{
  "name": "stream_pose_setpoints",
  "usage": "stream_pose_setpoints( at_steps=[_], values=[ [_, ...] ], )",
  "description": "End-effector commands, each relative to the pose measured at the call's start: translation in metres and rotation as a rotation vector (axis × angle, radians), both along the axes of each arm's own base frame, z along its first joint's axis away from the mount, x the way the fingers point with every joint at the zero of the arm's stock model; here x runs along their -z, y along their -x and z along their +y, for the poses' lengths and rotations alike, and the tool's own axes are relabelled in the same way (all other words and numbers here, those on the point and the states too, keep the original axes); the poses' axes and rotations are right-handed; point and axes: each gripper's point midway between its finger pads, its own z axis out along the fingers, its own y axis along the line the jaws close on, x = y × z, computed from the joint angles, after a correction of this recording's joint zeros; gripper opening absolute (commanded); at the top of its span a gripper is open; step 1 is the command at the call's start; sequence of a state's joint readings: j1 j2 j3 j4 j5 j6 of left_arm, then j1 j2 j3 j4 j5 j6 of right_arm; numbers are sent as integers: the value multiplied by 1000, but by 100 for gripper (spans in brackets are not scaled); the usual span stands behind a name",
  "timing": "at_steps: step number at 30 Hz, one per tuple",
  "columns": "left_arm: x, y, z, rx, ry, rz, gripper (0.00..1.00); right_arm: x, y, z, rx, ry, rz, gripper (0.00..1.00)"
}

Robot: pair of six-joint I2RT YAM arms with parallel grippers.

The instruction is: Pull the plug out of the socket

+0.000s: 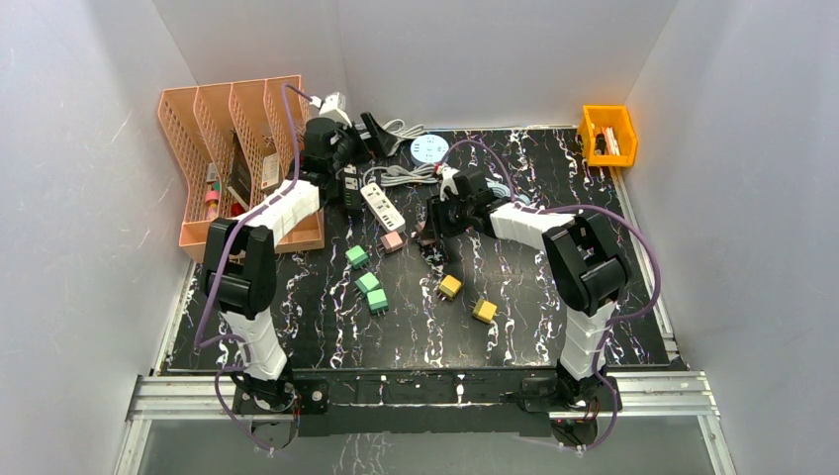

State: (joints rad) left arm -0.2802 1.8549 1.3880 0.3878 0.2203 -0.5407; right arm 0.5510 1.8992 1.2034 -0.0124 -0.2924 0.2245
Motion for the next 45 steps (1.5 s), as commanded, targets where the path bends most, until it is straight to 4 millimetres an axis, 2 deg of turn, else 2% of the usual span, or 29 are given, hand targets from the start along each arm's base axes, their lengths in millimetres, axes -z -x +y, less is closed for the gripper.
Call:
stream_pose_setpoints(
  at_steps=[1, 4, 6, 7, 10, 11, 12, 18, 21, 23, 27, 30, 33, 37, 41, 45],
  values=[
    [-16, 21, 6, 27, -26, -45, 98, -27, -5, 21, -97, -90, -102, 21],
    [-7, 31, 11, 25, -55, -29, 98, -23, -4, 20, -104, -79, -100, 59],
    [-3, 37, 15, 19, -74, -23, 98, -30, -5, 14, -79, -73, -139, 96],
    [-2, 40, 17, 17, -82, -21, 98, -37, -6, 11, -62, -78, -168, 98],
    [-3, 47, 20, 17, -94, -20, 98, -54, -11, 1, -9, -86, -262, 98],
    [-1, 49, 21, 17, -98, -15, 98, -70, -13, -1, -5, -95, -304, 98],
    [0, 51, 22, 18, -99, -10, 98, -76, -15, -3, -5, -93, -319, 98],
    [8, 68, 24, 52, -127, 31, 98, -100, -18, -12, 7, -85, -356, 98],
    [3, 79, 35, 57, -167, 40, 98, -126, -14, -24, 43, -143, -399, 98],
    [3, 87, 45, 42, -181, 34, 98, -133, -12, -33, 65, -158, -399, 98],
    [3, 104, 62, 76, -157, 41, 98, -129, -9, -51, 101, -112, -370, 98],
    [7, 117, 80, 88, -97, 87, 98, -129, 4, -61, 108, -117, -376, 98],
    [13, 129, 95, 93, -39, 123, 98, -119, 14, -64, 100, -125, -365, 98],
    [26, 136, 99, 92, 0, 161, 98, -101, 6, -54, 73, -75, -316, 98],
    [25, 136, 92, 116, 52, 175, 98, -93, -8, -36, 51, -66, -308, 97],
    [21, 133, 89, 121, 78, 165, 98, -63, -17, -21, 11, -3, -232, 91]
  ],
)
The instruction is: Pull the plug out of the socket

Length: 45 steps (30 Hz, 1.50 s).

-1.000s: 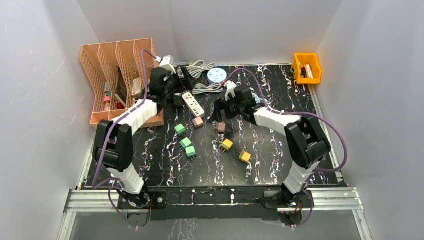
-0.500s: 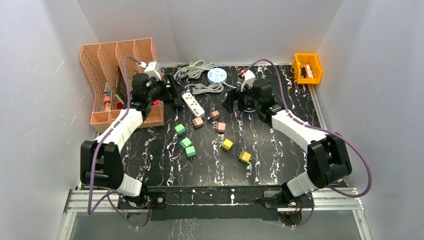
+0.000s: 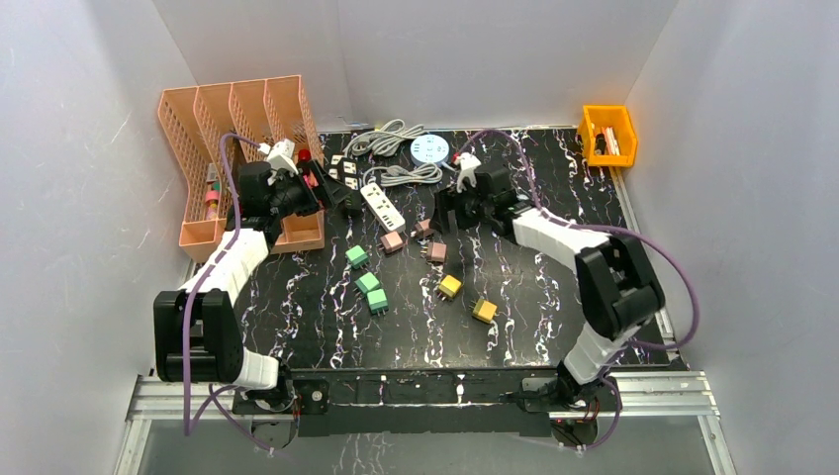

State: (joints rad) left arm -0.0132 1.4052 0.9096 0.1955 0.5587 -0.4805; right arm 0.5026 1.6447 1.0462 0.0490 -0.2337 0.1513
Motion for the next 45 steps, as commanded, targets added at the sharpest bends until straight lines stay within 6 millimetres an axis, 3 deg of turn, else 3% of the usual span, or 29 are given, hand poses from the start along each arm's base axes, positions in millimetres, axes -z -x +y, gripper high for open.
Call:
stream_pose_setpoints(
  at_steps=[1, 5, 12, 24, 35, 38, 45],
  values=[
    [-16, 1, -11, 45, 62, -34, 98, 1, -18, 23, -45, 17, -18, 91],
    [-15, 1, -11, 46, 61, -22, 98, 24, -24, 32, -48, 30, 18, 85],
    [-16, 1, -12, 57, 66, -24, 98, 40, -31, 44, -73, 34, 45, 76],
    [-12, 0, -14, 61, 90, -24, 98, 42, -37, 60, -122, 31, 55, 71],
    [-9, 5, -14, 69, 76, -21, 98, 49, -37, 61, -130, 55, 83, 56],
    [-9, 5, -14, 70, 77, -19, 98, 46, -37, 61, -133, 56, 79, 46],
    [-11, 8, -12, 64, 66, -22, 98, 21, -43, 61, -137, 101, 79, 36]
  ],
)
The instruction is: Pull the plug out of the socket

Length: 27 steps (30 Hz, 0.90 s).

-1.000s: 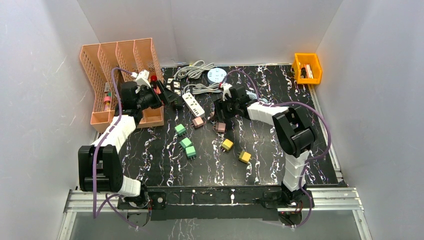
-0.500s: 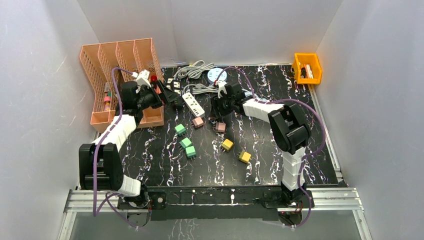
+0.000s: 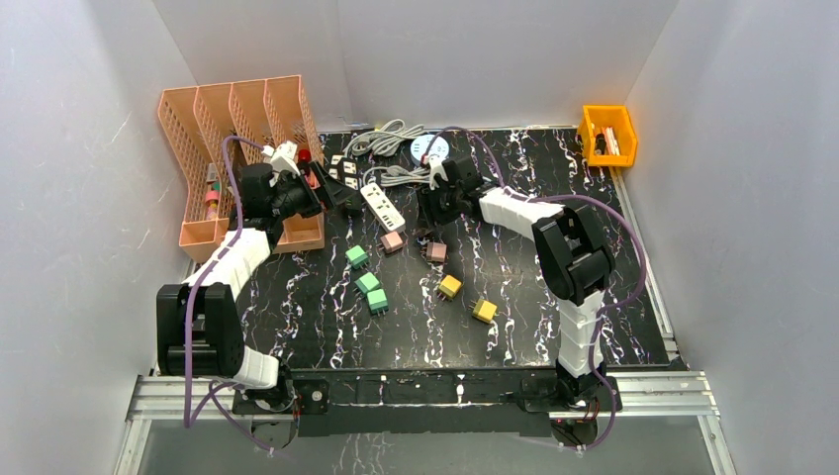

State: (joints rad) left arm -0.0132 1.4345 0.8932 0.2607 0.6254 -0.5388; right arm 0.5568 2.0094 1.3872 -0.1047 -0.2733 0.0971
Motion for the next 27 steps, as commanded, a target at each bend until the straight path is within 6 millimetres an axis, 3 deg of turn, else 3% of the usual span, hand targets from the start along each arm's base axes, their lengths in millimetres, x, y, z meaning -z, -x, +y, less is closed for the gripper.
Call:
stream_pose_setpoints(
  at_steps=[1, 5, 8, 17, 23, 25, 27],
  values=[
    [-12, 7, -1, 20, -6, -37, 98, -39, -13, 9, -25, 19, -39, 36],
    [-13, 8, -1, 23, -10, -36, 98, -54, -13, 11, 7, 58, 35, 35],
    [-16, 9, 0, 23, -17, -41, 98, -61, 1, 11, 41, 71, 162, 34],
    [-10, 13, -1, 38, -20, -17, 98, -37, 39, 13, 33, 160, 359, 34],
    [-8, 15, 0, 40, -20, -10, 98, -15, 50, 25, 19, 179, 424, 34],
    [-7, 16, 0, 41, -24, -10, 98, -8, 50, 27, 21, 187, 434, 37],
    [-4, 17, 1, 39, -28, -2, 98, -4, 51, 29, 19, 191, 442, 47]
  ],
)
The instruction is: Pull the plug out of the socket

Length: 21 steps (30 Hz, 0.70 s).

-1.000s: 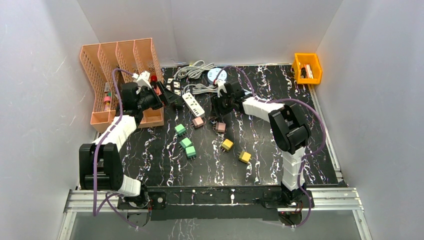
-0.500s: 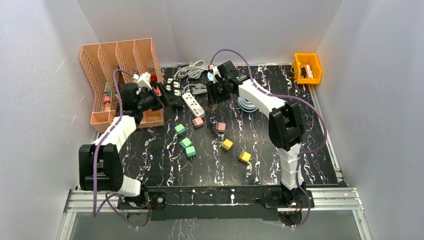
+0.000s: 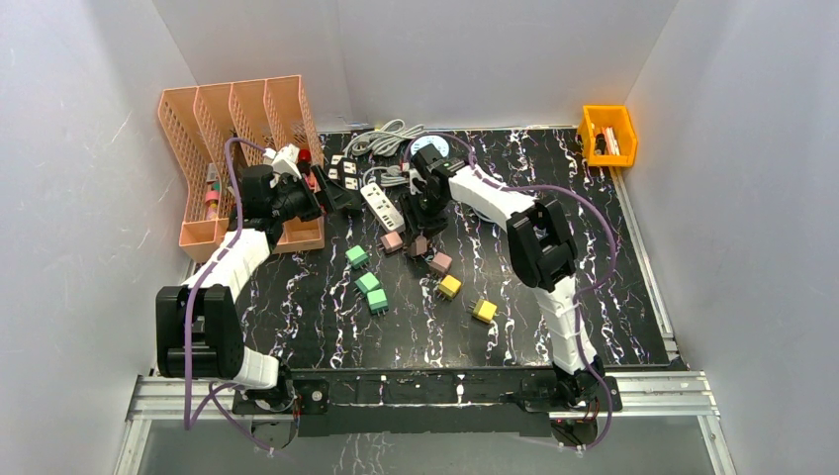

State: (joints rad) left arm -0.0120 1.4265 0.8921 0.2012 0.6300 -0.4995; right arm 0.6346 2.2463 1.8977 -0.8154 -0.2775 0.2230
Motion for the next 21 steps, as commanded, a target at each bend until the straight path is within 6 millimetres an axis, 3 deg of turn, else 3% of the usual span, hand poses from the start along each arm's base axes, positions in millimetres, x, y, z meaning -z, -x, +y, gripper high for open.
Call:
stream_pose_setpoints(
  at_steps=[1, 3, 4, 5, 9, 14, 16, 21],
  values=[
    [-12, 10, 0, 25, -2, -28, 98, -6, -1, 12, 0, -21, 8, 53],
    [-9, 11, 0, 25, -5, -23, 98, -5, -3, 12, -2, -18, -2, 72],
    [-9, 11, 1, 24, -5, -23, 98, -5, -5, 11, 2, -13, -13, 93],
    [-8, 12, 1, 24, -5, -21, 99, -7, -7, 12, 1, -16, -26, 98],
    [-6, 12, 1, 23, -5, -15, 98, -26, -22, 11, 5, -27, -136, 98],
    [-3, 14, 2, 20, -16, -10, 98, -80, -34, 3, -10, -103, -378, 98],
    [-1, 14, 3, 14, -18, -10, 98, -96, -30, -1, -51, -142, -469, 96],
    [1, 13, 2, 17, -3, -3, 98, -94, -3, -15, -206, -158, -522, 84]
  ],
)
